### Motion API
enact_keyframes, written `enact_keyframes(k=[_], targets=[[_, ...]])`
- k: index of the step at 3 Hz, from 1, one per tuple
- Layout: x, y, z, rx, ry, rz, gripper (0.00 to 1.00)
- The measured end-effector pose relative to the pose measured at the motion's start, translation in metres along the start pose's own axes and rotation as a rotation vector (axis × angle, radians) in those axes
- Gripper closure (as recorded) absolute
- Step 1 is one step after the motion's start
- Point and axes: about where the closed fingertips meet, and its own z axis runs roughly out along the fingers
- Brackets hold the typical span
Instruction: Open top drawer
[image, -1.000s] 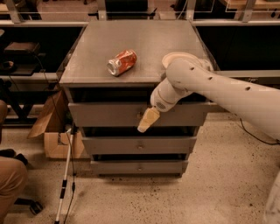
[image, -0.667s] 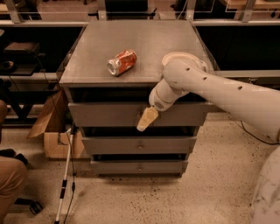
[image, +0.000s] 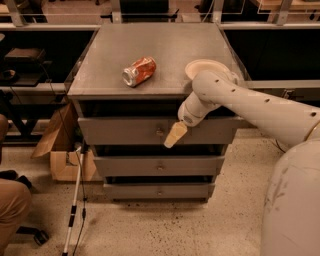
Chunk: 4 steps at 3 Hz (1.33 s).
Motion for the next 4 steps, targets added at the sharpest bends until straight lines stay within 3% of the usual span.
enact_keyframes(k=[1, 4], targets=[[0.016, -0.013, 0.002, 0.007, 0.016, 0.032, 0.12], [0.033, -0.021, -0.012, 0.026, 0.031, 0.059, 0.82]])
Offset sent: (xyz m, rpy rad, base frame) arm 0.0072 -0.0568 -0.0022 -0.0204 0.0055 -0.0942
